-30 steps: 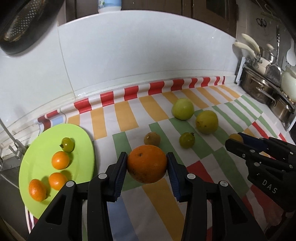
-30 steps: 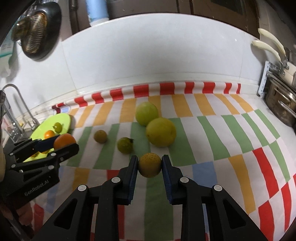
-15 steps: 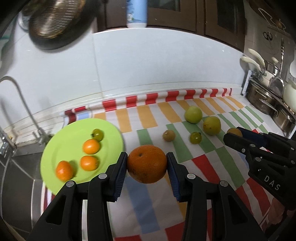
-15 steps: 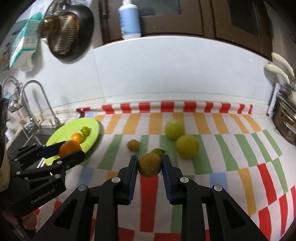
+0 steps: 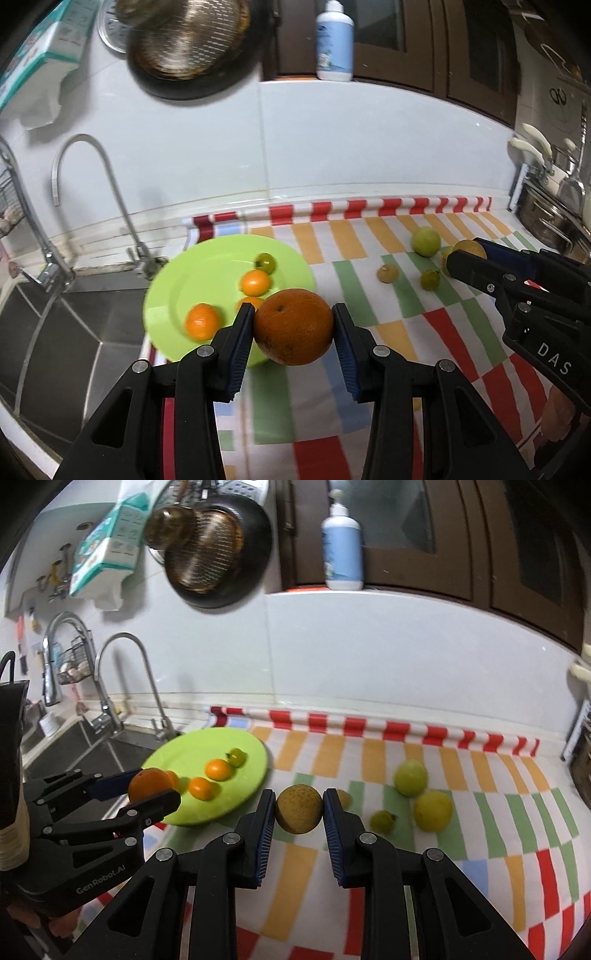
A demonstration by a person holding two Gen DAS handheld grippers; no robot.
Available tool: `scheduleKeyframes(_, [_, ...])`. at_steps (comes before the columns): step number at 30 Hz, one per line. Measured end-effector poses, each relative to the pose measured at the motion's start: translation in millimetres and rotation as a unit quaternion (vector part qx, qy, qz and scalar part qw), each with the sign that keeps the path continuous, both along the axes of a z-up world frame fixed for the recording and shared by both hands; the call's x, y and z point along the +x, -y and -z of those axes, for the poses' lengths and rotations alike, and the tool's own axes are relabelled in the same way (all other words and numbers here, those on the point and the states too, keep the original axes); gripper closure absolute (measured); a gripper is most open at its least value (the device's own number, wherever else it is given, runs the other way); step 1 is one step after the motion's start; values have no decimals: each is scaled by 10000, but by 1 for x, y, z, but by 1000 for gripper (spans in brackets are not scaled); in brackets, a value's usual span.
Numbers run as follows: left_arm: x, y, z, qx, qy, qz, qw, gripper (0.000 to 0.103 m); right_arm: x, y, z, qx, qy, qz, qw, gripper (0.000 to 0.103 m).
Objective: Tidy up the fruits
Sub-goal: 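Carry both fruits over the green plate and open both tools to release them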
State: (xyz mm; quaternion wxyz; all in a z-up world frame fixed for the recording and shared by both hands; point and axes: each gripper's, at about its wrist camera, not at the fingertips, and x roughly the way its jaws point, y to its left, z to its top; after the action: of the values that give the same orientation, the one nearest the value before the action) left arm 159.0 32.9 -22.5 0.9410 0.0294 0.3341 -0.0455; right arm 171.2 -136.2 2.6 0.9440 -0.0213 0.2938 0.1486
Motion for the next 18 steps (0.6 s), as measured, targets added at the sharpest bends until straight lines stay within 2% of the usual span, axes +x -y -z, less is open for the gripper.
scheduleKeyframes(10, [3, -39, -6, 82, 84, -422, 9990, 61, 15, -43, -9, 94, 116, -597, 9981, 75])
scheduleKeyframes(18, [17, -65, -7, 155, 185, -579, 9980, 61, 44, -79, -7, 191, 61, -1000, 9948, 75])
